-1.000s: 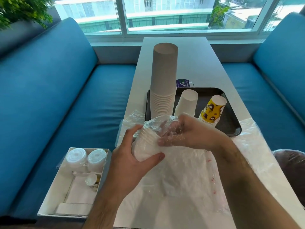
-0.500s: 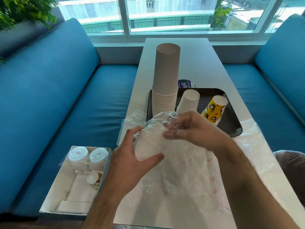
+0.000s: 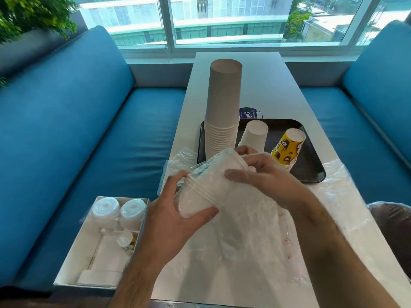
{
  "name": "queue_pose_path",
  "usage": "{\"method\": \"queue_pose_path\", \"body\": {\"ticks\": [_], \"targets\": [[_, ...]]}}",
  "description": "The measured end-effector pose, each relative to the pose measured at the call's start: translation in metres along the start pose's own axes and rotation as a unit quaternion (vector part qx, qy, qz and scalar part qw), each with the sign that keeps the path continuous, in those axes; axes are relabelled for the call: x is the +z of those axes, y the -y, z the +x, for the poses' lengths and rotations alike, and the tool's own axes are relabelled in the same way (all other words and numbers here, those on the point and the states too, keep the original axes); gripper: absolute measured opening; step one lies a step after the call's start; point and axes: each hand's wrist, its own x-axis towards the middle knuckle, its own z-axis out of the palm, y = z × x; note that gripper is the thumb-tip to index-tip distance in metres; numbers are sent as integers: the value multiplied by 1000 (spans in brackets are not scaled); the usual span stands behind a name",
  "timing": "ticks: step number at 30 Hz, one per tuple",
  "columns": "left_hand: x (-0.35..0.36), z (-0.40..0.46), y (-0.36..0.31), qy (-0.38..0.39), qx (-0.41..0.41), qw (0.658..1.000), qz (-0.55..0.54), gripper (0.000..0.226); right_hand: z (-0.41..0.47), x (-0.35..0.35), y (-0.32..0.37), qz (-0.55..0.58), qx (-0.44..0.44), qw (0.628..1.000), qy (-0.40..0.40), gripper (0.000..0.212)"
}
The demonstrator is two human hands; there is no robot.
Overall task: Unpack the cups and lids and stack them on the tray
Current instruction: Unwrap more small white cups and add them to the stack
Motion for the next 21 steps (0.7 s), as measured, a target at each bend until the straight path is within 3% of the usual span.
{"method": "queue_pose_path", "body": {"ticks": [6,11,21], "targets": [[-2,2,0,-12,-14,998,-59,87,0,-9,-4,99,10,995,-30,37],[-5,3,-3,-21,-12,996,-82,74,-1,-11,-12,114,45,991,-53,68],[-3,2,-2,-25,-1,996,-91,84,-2,-13,-12,-68,87,988,107,67]]}}
